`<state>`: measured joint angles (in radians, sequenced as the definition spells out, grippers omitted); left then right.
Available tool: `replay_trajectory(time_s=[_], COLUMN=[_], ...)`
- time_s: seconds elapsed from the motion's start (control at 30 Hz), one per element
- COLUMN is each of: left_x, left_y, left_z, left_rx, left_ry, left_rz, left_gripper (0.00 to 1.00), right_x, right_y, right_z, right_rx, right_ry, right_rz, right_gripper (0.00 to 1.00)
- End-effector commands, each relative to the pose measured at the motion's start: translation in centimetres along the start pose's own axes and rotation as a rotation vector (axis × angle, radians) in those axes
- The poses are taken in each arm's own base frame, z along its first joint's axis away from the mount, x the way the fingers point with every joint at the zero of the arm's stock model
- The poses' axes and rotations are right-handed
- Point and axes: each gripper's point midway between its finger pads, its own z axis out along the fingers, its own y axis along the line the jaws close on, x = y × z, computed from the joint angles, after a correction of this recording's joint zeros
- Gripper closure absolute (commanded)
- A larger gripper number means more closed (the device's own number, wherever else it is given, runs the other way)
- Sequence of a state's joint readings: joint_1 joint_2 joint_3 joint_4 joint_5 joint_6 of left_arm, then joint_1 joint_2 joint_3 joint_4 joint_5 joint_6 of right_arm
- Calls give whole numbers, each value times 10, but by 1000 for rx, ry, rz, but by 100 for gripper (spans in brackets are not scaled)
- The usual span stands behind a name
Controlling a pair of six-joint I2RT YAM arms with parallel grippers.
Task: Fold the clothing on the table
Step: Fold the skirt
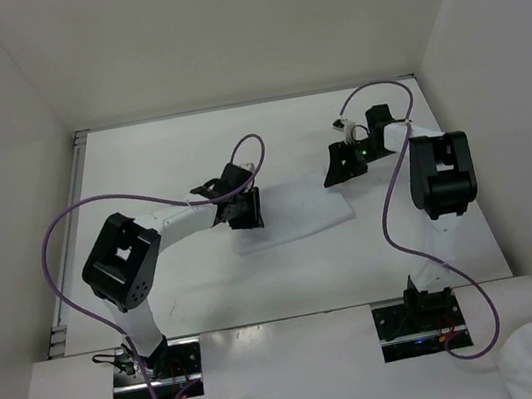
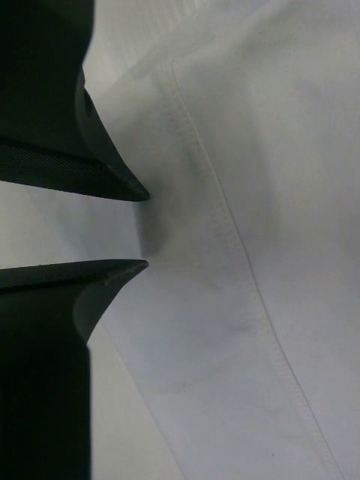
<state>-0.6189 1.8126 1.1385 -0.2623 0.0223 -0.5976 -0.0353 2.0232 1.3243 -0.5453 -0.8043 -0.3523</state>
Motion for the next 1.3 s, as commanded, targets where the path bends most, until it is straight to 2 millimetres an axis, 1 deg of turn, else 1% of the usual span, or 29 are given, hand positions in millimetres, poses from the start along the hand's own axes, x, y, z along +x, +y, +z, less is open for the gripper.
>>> replay_trajectory(time_s=[0.0,0.07,0.13,0.2,0.23,0.3,0.33,0.37,0.4,0.47,0.5,0.57,0.6,0.63,0.67,0.7,0.73,0.77,0.8,0.87,0.9,0.93,1.0,1.03,1.07,1.1,1.17,1.2,1.27], left_x=[-1,-1,-1,-1,-1,0,0,0,2,2,1,-3,-2,-7,-11,-10,-14,-18,-22,-28,-28,-28,-28,-25,-23,-19,-13,-11,-8], left_y=[7,7,7,7,7,9,9,9,10,12,13,13,16,15,17,21,21,25,33,38,46,47,59,61,65,67,67,69,66], left_z=[1,1,1,1,1,1,1,1,0,1,-2,-6,-6,-13,-17,-21,-30,-35,-45,-53,-55,-55,-50,-45,-36,-31,-21,-14,-8], left_rx=[-32,-32,-32,-32,-32,-44,-44,-44,-49,-57,-66,-69,-85,-87,-100,-107,-107,-109,-120,-133,-152,-153,-173,-181,-202,-211,-203,-206,-183], left_ry=[1,1,1,1,1,4,4,4,12,8,5,-11,-10,-28,-49,-47,-75,-88,-115,-147,-153,-153,-146,-130,-113,-96,-67,-61,-56], left_rz=[26,26,26,26,26,25,25,25,25,25,25,26,26,26,26,19,9,-2,-18,-29,-40,-30,-51,-51,-51,-51,-60,-60,-71], left_gripper=[55,55,55,55,55,55,55,55,55,55,55,55,55,55,55,55,55,55,55,55,55,54,54,54,54,54,54,54,55], right_x=[50,53,50,48,43,44,41,43,43,43,42,36,38,34,35,28,29,28,23,25,20,19,17,6,7,-4,-8,-16,-23], right_y=[-14,-10,-8,-9,-6,-8,-8,-7,-8,-5,-8,-5,-3,-2,1,4,9,9,14,20,26,30,39,46,54,62,73,78,88], right_z=[19,24,25,24,25,26,27,27,26,28,28,24,23,20,18,13,9,2,-5,-17,-25,-30,-42,-52,-57,-65,-74,-78,-84], right_rx=[90,110,117,126,124,133,141,140,151,147,159,164,164,166,167,171,169,173,174,173,177,177,169,176,161,157,143,138,115], right_ry=[188,214,219,221,218,228,228,235,238,243,239,218,218,208,206,187,194,188,179,189,175,172,169,144,151,125,121,107,93], right_rz=[100,85,86,84,68,85,70,76,84,77,70,53,53,46,44,29,34,29,0,-2,-23,-38,-37,-69,-60,-78,-77,-86,-92], right_gripper=[21,26,29,35,37,39,42,47,58,72,82,89,92,99,100,100,100,100,100,100,100,100,100,100,100,100,100,100,100])
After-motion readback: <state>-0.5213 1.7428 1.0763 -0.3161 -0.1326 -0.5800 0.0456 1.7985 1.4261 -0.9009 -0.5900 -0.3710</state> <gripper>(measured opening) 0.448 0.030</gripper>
